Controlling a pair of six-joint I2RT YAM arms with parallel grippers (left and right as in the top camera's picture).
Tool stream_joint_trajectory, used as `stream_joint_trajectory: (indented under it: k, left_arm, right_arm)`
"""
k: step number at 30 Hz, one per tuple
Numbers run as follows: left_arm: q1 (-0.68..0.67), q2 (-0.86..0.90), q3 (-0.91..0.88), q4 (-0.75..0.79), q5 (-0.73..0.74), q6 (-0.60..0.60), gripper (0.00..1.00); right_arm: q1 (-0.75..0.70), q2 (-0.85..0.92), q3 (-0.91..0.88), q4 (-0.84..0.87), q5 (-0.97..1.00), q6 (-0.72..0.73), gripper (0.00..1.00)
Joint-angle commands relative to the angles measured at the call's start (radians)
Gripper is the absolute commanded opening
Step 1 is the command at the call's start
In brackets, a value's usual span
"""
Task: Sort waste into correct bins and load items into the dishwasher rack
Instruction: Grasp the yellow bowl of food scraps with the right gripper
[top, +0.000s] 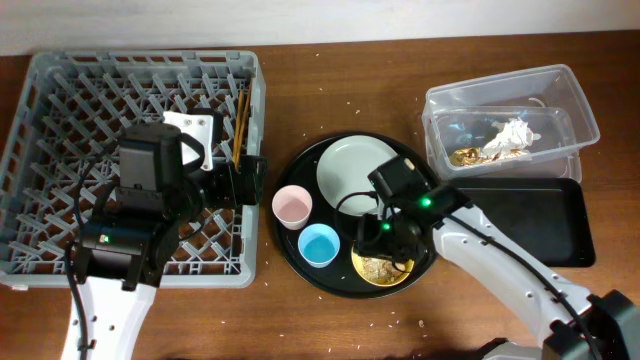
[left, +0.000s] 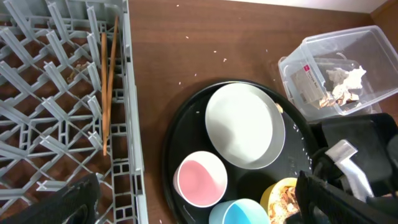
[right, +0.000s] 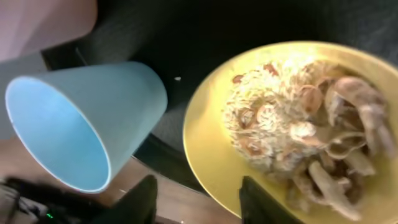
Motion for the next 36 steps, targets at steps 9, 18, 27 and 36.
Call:
stream_joint_trajectory:
  k: [9,18,27,36]
  left_arm:
    - [0.002,-0.002,0.016,-0.016,0.015,0.012,0.99]
    - [0.002,-0.002,0.016,-0.025,0.015,0.012,0.99]
    - [0.002,-0.002,0.016,-0.024,0.015,0.012,0.99]
    - [0.002,-0.002,0.016,-0.025,0.015,0.012,0.99]
  right_arm:
    - [0.032,0.156,-0.023,0.096,0.066,0.235,0.33]
    - [0.027,0.132,0.060,-0.022,0.199,0.123,0.04]
    - [-0.068,0.136,0.070,-0.063,0.175,0.029,0.09]
    - [-0.041,0.216,0.069,-0.053,0.171,0.058,0.30]
